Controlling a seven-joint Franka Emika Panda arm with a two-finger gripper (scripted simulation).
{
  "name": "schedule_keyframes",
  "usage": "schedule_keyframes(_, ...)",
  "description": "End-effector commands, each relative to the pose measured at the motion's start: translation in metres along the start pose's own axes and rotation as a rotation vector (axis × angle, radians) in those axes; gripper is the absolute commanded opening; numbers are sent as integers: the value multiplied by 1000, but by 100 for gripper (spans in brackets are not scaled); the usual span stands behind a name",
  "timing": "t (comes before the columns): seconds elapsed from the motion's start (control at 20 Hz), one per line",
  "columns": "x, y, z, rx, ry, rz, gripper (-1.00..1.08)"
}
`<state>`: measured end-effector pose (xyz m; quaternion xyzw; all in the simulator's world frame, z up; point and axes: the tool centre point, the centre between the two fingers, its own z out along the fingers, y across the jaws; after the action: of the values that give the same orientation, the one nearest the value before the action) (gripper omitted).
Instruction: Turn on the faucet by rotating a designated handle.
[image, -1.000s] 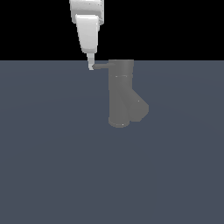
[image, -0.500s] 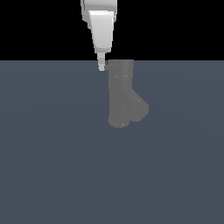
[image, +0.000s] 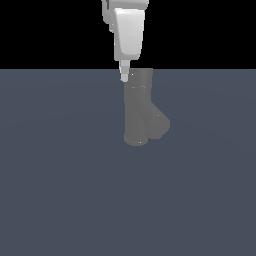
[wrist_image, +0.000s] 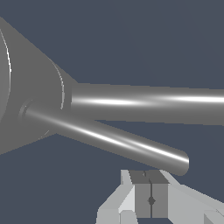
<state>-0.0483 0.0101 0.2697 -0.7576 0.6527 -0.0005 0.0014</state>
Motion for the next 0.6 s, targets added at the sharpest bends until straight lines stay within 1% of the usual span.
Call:
schedule_keyframes(0.0, 24, 2, 0, 0, 2, 22, -100)
schedule_keyframes(0.55, 84, 3, 0, -2, 2, 35, -100)
